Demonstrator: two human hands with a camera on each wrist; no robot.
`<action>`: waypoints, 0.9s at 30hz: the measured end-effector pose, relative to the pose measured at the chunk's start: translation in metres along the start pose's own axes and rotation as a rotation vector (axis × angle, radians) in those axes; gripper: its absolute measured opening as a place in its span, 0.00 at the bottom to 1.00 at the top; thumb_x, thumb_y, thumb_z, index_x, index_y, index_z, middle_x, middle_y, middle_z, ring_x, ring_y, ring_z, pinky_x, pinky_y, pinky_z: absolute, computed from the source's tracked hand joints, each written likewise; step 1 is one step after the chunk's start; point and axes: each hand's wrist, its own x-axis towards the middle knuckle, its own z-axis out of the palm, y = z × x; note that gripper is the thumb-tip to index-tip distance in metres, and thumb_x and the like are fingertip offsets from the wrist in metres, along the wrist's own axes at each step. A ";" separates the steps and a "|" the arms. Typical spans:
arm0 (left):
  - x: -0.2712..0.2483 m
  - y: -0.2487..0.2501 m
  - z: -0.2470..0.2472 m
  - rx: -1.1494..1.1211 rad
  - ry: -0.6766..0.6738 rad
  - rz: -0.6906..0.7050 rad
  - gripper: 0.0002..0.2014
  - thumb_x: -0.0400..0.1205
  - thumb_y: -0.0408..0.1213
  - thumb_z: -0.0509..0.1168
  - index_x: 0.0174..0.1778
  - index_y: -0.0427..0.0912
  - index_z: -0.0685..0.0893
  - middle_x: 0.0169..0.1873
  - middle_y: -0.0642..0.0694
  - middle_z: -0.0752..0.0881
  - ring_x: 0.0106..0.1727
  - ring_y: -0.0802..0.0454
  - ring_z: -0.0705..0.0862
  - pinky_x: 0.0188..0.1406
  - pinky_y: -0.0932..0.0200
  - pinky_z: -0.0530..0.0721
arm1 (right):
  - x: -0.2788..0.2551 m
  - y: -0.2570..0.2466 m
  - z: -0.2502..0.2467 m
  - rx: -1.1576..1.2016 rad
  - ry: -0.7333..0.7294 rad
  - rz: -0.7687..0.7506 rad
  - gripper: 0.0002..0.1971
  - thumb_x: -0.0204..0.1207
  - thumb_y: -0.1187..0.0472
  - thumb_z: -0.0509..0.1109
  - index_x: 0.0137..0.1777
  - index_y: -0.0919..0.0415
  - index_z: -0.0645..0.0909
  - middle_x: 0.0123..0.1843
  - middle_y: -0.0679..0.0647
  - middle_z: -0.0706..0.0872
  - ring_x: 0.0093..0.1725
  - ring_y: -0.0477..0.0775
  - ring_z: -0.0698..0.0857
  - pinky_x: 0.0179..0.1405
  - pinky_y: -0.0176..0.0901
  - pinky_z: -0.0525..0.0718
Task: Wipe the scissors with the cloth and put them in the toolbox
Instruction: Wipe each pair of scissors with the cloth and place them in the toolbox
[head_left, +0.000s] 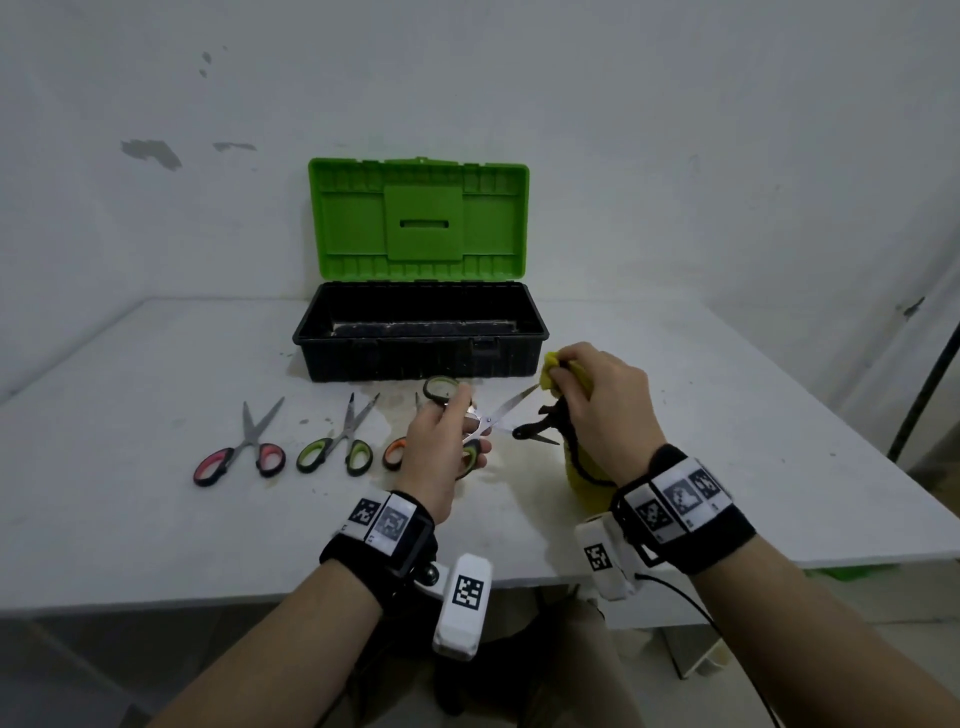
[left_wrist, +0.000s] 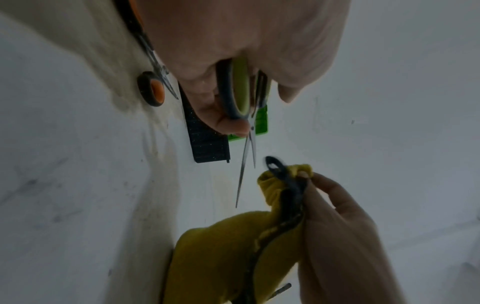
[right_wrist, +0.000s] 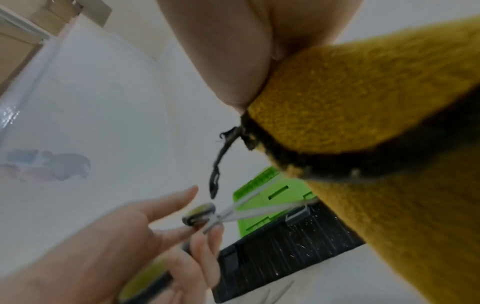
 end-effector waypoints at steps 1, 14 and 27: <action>0.000 0.000 0.000 -0.001 0.020 -0.001 0.18 0.86 0.48 0.64 0.56 0.33 0.80 0.41 0.42 0.82 0.30 0.49 0.84 0.28 0.56 0.83 | -0.001 -0.003 -0.005 0.029 0.011 0.000 0.03 0.82 0.60 0.65 0.50 0.54 0.80 0.40 0.49 0.87 0.40 0.52 0.83 0.45 0.49 0.82; -0.001 -0.007 0.005 0.120 0.086 0.093 0.17 0.88 0.52 0.55 0.49 0.42 0.80 0.30 0.50 0.80 0.31 0.52 0.79 0.32 0.53 0.79 | -0.026 -0.043 0.016 -0.035 -0.260 -0.074 0.10 0.80 0.60 0.65 0.59 0.58 0.82 0.53 0.54 0.83 0.51 0.53 0.81 0.52 0.38 0.77; 0.000 0.005 -0.007 0.173 0.170 0.215 0.17 0.92 0.50 0.49 0.45 0.43 0.73 0.34 0.42 0.75 0.25 0.48 0.84 0.22 0.54 0.82 | -0.023 -0.037 0.021 -0.178 -0.379 -0.175 0.12 0.85 0.57 0.62 0.60 0.54 0.86 0.49 0.54 0.77 0.44 0.56 0.80 0.44 0.48 0.82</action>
